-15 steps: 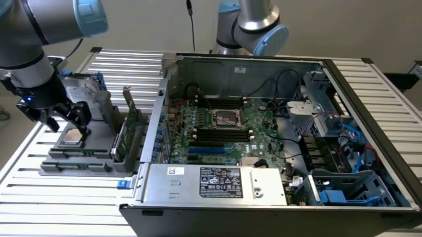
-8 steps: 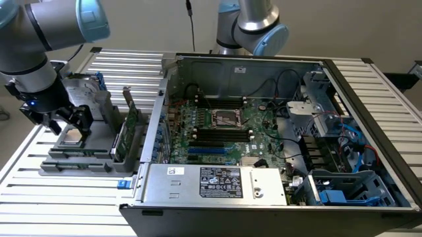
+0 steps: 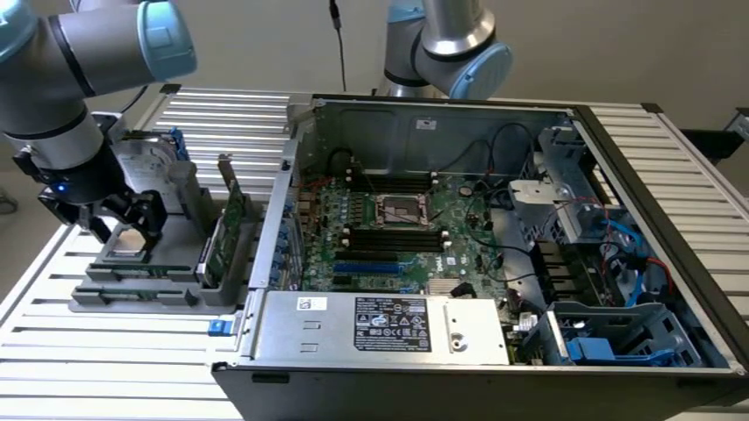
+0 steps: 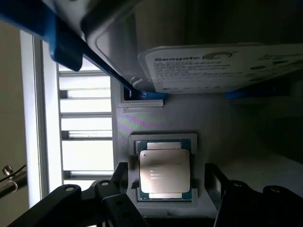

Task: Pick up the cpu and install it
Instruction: 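Pick up the cpu and move it towards the insertion slot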

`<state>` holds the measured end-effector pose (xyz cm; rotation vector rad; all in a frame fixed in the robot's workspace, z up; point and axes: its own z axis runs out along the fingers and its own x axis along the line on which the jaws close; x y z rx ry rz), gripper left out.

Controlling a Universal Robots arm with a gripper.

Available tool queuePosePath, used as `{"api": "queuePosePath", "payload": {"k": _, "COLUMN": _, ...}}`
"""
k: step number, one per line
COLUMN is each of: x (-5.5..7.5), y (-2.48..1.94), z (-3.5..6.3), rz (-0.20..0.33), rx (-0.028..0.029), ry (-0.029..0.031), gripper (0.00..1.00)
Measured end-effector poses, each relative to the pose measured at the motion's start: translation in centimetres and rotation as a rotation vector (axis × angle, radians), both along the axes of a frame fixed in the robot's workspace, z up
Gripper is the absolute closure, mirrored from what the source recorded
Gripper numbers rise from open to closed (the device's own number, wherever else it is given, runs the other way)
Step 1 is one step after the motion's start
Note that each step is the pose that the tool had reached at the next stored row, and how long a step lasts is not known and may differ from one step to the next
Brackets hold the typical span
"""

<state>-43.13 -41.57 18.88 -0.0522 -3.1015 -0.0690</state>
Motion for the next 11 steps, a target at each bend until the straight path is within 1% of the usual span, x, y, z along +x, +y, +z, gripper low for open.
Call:
{"api": "queuePosePath", "payload": {"k": 8, "x": 0.01, "y": -0.07, "z": -0.34, "rz": 0.000, "rx": 0.0004, "ry": -0.0002, "gripper": 0.25}}
{"api": "queuePosePath", "payload": {"k": 11, "x": 0.01, "y": -0.07, "z": -0.47, "rz": 0.000, "rx": 0.0015, "ry": -0.0001, "gripper": 0.25}}
